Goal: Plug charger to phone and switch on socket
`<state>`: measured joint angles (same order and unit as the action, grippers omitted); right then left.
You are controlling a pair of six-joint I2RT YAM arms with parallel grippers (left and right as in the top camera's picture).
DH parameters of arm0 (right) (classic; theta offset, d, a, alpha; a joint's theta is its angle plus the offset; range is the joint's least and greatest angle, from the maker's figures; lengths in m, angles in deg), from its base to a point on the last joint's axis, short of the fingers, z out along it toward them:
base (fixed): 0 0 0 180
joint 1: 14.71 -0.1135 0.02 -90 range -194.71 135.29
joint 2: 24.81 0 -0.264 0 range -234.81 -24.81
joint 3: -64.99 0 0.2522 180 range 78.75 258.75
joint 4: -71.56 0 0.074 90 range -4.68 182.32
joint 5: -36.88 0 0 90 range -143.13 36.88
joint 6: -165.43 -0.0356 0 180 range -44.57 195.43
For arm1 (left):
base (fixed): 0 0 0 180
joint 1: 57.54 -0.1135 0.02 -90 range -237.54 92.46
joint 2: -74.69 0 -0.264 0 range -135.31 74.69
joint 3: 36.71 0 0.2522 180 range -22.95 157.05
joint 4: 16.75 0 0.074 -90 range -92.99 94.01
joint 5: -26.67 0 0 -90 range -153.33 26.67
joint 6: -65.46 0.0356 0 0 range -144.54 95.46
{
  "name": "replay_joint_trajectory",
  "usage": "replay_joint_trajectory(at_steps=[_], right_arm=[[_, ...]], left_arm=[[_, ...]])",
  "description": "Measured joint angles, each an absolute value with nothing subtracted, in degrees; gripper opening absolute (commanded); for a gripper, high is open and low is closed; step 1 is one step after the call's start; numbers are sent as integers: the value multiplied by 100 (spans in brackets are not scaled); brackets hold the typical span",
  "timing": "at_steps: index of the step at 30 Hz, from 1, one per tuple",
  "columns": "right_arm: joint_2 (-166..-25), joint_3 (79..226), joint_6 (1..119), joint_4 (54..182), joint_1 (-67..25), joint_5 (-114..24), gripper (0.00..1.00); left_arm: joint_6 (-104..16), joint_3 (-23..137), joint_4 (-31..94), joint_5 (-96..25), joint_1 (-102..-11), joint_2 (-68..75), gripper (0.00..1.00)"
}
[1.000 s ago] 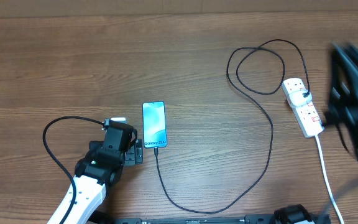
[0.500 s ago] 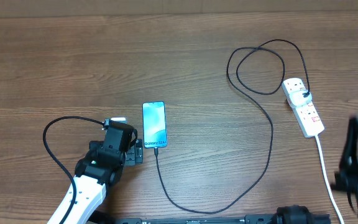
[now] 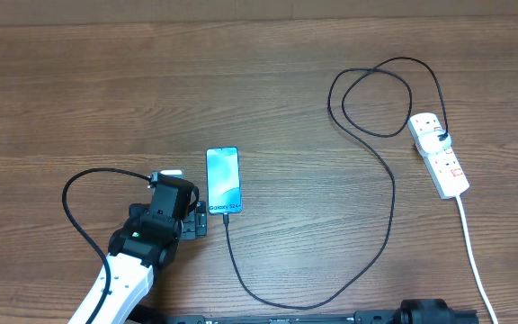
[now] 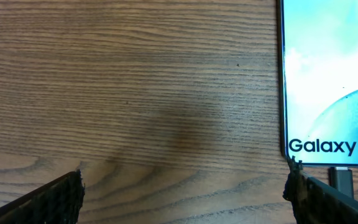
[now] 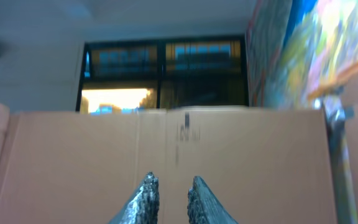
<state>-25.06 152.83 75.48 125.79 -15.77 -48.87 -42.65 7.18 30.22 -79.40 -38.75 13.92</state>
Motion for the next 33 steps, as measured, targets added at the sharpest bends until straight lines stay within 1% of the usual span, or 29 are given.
replay_joint_trajectory(at_steps=[1,2,3,4,5,11,17,21,26,29,33], right_arm=[[-2506,15382,7548,12557,-1548,-4887,21],[-2506,15454,7557,12542,-1524,-4890,29],[-2506,15526,7561,12544,-1505,-4890,44],[-2506,15585,7566,12549,-1496,-4890,69],[-2506,15668,7531,12533,-1483,-4887,100],[-2506,15725,7540,11987,-1481,-4883,100],[-2506,15047,7546,10439,-1481,-4828,100],[-2506,14147,7544,9642,-1481,-4796,100],[-2508,12744,7380,9550,-1481,-4796,100],[-2530,11589,7137,9620,-1481,-4800,100],[-2558,10481,6849,9073,-1481,-4802,100]], left_arm=[[-4265,718,3022,-7940,-3875,1392,100],[-4265,718,3020,-7940,-3875,1392,100],[-4265,718,3020,-7940,-3875,1392,100],[-4265,718,3022,-7942,-3875,1392,100],[-4265,718,3020,-7940,-3875,1392,100],[-4265,718,3020,-7940,-3875,1392,100],[-4265,718,3022,-7940,-3875,1392,100],[-4265,718,3020,-7940,-3875,1392,100],[-4265,718,3020,-7940,-3875,1392,100],[-4265,718,3022,-7940,-3875,1392,100],[-4265,716,3022,-7940,-3875,1392,100]])
